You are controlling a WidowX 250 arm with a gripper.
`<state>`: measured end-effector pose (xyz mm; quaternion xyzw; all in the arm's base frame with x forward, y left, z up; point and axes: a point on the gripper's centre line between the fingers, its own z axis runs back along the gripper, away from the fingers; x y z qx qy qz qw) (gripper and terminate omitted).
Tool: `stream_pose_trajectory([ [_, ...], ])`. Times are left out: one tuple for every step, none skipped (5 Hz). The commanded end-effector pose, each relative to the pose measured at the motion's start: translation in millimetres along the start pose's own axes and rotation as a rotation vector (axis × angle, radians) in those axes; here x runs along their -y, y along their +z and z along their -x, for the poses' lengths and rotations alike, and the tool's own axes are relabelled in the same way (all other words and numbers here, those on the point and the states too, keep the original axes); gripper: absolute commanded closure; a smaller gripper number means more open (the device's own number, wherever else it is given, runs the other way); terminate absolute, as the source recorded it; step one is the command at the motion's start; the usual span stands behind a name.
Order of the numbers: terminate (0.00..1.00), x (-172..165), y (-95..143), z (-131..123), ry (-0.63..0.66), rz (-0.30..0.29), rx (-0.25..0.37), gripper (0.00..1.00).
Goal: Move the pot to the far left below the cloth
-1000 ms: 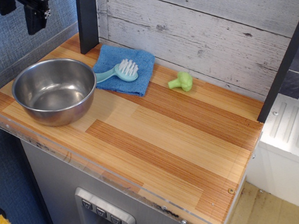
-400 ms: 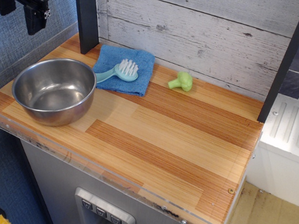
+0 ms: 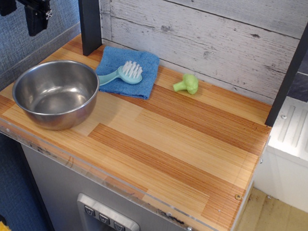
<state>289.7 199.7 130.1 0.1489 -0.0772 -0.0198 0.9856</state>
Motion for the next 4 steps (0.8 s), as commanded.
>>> stream_pose_trajectory([
  [0.0,-3.7,24.5,1.7,0.01,-0.039,0.051,0.0],
  [0.0,-3.7,24.5,1.7,0.01,-0.039,0.051,0.0],
  [0.0,-3.7,24.5,1.7,0.01,-0.039,0.051,0.0],
  [1.0,-3.7,24.5,1.7,0.01,-0.039,0.051,0.0],
])
